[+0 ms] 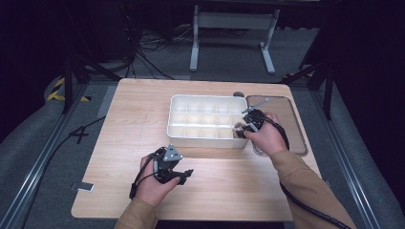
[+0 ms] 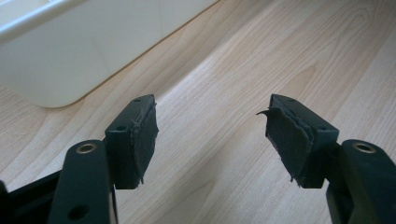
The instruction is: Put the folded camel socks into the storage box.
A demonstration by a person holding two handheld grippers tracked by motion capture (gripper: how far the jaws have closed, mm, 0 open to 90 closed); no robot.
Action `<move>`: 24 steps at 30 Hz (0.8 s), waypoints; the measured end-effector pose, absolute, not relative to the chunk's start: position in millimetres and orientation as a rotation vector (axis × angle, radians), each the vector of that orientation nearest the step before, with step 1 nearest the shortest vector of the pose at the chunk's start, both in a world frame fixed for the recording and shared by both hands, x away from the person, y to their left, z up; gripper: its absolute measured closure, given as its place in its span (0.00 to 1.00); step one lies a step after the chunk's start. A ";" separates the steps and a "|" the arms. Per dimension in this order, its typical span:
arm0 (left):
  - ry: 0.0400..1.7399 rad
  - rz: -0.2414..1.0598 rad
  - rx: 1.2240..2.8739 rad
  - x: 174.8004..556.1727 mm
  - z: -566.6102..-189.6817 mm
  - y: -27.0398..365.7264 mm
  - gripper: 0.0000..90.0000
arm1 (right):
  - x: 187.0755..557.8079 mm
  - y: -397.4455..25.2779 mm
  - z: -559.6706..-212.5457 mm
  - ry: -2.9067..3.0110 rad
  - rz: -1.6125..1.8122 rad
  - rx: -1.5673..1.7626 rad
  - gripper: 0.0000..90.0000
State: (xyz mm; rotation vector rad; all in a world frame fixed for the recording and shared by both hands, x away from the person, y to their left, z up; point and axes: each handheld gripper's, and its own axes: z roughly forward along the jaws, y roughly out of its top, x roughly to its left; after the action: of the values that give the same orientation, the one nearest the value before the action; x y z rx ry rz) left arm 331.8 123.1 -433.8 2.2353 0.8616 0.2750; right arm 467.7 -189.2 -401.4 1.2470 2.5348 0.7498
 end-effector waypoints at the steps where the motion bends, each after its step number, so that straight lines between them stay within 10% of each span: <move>1: 0.860 0.270 2.232 331.6 -434.2 122.5 0.38 | 467.3 -189.0 -400.3 2.527 0.751 1.242 0.65; 9: 0.871 0.269 2.225 331.4 -434.7 123.4 0.38 | 474.2 -186.2 -399.6 2.475 0.767 1.126 0.50; 16: 0.875 0.267 2.221 331.8 -434.7 124.1 0.37 | 479.8 -187.4 -402.2 2.556 0.736 1.053 0.85; 24: 0.862 0.270 2.232 331.3 -435.1 122.3 0.37 | 476.8 -177.1 -411.1 2.643 0.611 1.069 0.88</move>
State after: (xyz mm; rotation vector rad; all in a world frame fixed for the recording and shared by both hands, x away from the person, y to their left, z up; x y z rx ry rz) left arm 331.3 122.3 -435.1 2.2324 0.8616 0.2702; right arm 476.8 -177.1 -411.1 1.0691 2.6429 0.6111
